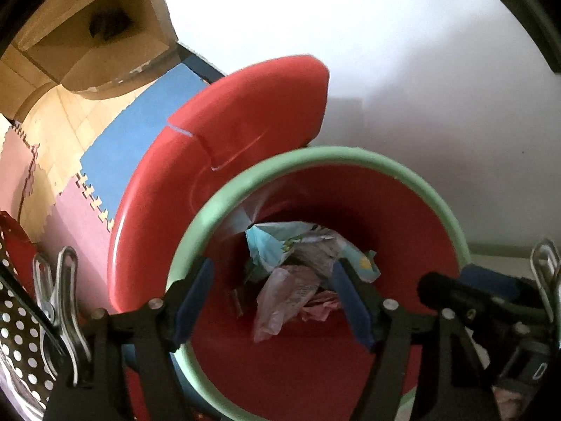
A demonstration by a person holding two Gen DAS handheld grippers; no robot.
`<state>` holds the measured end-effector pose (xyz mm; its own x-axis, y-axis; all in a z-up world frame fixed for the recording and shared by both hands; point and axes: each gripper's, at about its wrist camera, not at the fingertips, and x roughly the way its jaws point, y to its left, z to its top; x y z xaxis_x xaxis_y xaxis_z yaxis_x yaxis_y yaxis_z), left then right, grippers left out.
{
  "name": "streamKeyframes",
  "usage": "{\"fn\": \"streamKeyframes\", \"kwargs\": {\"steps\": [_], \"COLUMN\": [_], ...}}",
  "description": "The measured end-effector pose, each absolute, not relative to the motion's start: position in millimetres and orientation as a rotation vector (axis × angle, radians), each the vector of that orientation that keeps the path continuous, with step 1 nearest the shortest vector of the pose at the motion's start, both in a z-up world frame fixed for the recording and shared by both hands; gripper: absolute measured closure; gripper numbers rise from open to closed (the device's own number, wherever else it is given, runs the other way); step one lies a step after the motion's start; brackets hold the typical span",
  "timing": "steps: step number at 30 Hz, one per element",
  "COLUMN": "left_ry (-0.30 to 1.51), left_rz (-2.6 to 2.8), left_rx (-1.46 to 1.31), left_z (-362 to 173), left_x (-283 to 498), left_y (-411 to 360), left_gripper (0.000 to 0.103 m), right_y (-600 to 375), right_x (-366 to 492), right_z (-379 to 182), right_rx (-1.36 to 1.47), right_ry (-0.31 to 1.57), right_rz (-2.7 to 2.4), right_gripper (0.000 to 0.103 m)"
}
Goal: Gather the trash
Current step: 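Lower the pink paper into the red bucket and open the right gripper, then move both grippers up from the bucket back over the table trash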
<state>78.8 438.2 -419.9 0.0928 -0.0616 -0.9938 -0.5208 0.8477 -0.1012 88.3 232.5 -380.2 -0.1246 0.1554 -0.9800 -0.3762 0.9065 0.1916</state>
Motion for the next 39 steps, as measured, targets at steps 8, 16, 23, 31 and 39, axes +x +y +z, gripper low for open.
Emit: {"fn": "streamKeyframes", "kwargs": {"steps": [8, 16, 23, 31, 39], "left_ry": [1.413, 1.32, 1.251, 1.172, 1.128], "left_rz": [0.375, 0.389, 0.373, 0.283, 0.07], "left_rx": [-0.448, -0.374, -0.363, -0.297, -0.172], "left_z": [-354, -251, -169, -74, -34], "left_x": [81, 68, 50, 31, 35], "left_y": [440, 435, 426, 374, 295], "left_gripper": [0.029, 0.03, 0.03, 0.03, 0.029], "right_y": [244, 243, 237, 190, 86], "right_x": [92, 76, 52, 17, -39], "right_z": [-332, -250, -181, -98, -18], "right_rx": [-0.236, -0.192, -0.148, -0.043, -0.008], "right_ry": [1.6, 1.498, 1.407, 1.28, 1.12], "right_rz": [0.491, 0.556, 0.571, 0.606, 0.528], "right_gripper": [0.028, 0.028, 0.028, 0.028, 0.028]}}
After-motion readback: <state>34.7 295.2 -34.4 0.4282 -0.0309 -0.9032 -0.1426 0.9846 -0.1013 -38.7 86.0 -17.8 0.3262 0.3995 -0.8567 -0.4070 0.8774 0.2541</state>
